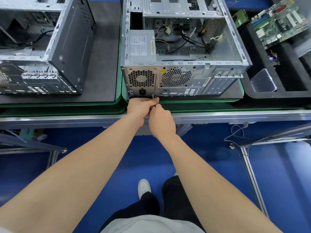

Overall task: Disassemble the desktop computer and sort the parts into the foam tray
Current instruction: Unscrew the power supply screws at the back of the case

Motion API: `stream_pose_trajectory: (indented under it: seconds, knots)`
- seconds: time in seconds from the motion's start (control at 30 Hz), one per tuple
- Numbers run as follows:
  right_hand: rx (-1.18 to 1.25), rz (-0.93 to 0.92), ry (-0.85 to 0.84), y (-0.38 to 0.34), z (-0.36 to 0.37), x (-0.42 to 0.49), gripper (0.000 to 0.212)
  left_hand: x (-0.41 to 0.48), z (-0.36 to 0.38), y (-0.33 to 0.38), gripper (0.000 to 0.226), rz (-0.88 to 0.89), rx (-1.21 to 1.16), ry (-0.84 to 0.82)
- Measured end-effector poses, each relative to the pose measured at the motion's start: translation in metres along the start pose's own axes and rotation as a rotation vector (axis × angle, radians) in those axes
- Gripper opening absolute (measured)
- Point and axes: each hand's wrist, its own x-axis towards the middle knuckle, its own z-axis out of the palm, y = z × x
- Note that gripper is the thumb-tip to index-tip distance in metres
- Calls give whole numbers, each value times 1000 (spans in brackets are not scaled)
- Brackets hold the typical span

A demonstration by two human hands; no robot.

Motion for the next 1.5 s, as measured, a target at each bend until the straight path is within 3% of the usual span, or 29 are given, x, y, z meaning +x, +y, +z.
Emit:
stream_pose_trajectory:
  seconds: [0.13,0.23,0.33,0.4,0.5,0.57,0.77,0.9,0.97,1.03,1.3,1.37,1.5]
  knots:
    - [803,153,-235,14,-7,1,36,2,-1,2,26,-20,-97,-50]
    - [1353,345,-490,22,-9,-2,42,1,-2,3,37,-57,-131,-115]
    - [1706,424,-691,27,-8,-6,38,-1,-3,3,38,-80,-148,-148]
    - [1819,433,-747,27,-8,-8,30,-1,-5,2,35,-81,-159,-168]
    - [1797,443,-707,23,-8,-6,27,0,-7,3,31,-63,-132,-172]
    - [1655,430,-605,20,-7,-5,27,0,-7,3,26,-48,-102,-151]
    - [1035,250,-217,8,0,-7,27,1,-2,1,24,-30,-64,-46]
    - [352,85,58,3,1,-8,21,3,1,-1,24,-4,-38,20]
    - [63,27,108,1,2,-9,16,2,3,-3,24,12,-15,66]
    - [-38,7,108,-1,4,-8,18,2,4,-5,26,36,20,109]
    - [431,14,89,10,-3,-7,19,3,1,2,31,69,80,97]
    - [677,159,-27,12,-5,-5,20,3,0,3,29,64,76,75]
    - [1383,504,-430,12,-10,-7,35,-5,-2,7,22,30,10,4]
